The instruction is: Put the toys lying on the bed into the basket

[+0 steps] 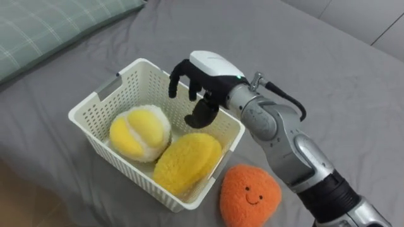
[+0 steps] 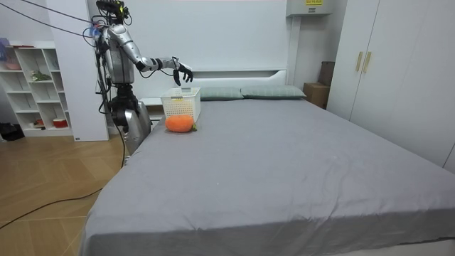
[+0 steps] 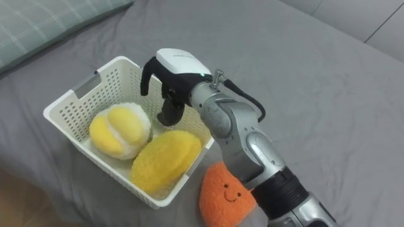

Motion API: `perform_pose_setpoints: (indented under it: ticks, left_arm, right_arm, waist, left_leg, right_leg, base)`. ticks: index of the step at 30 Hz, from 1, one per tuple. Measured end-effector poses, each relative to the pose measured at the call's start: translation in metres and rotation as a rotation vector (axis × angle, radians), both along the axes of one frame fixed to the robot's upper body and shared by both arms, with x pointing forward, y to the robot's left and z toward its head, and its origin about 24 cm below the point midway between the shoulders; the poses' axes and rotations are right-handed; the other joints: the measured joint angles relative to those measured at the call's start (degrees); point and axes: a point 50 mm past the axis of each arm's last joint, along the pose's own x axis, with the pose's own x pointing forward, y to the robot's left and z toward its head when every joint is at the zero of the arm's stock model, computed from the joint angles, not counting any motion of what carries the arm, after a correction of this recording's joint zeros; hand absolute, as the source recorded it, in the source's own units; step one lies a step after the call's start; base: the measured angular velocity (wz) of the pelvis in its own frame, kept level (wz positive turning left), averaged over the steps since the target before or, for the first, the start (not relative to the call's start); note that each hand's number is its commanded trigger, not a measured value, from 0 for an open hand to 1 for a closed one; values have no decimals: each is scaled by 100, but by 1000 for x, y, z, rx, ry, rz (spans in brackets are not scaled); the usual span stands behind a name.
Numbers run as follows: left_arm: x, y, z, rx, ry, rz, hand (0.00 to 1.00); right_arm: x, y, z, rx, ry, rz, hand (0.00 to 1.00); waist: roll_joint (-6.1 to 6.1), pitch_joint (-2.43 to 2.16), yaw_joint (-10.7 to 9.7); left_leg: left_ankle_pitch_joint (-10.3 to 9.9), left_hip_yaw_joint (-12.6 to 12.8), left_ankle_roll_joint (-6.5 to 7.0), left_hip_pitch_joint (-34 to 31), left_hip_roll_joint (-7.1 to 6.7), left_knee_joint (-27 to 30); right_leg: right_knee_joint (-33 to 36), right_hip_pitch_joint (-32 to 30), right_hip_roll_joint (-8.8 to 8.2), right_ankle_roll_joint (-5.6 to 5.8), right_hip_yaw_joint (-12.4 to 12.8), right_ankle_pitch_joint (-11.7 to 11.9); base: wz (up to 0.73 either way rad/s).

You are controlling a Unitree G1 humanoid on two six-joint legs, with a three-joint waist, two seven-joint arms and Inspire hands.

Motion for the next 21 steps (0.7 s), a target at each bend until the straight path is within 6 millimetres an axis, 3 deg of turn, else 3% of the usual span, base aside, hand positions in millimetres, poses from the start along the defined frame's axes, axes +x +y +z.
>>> perform_pose_setpoints:
  ticks: [14, 18, 21]
  left_arm:
    - [6, -2, 0, -1, 1, -16, 0]
    - [6, -2, 0, 2, 2, -14, 0]
    - [6, -3, 0, 1, 2, -14, 0]
  right_arm:
    - [1, -2, -4, -6, 10, -10, 0]
    - [2, -5, -3, 6, -8, -17, 0]
    - [3, -10, -2, 4, -32, -25, 0]
  waist:
    - [14, 8, -30]
    - [77, 52, -124]
    - [126, 59, -209]
  left_leg:
    - [0, 4, 1, 4, -2, 3]
    - [0, -14, 3, 1, -9, 15]
    - [1, -23, 4, -9, -20, 12]
  right_leg:
    - [0, -2, -3, 0, 17, 0]
    - [0, 2, -8, 0, 59, 0]
    - [-1, 1, -11, 0, 65, 0]
  base:
    - [0]
    - [0]
    - [0]
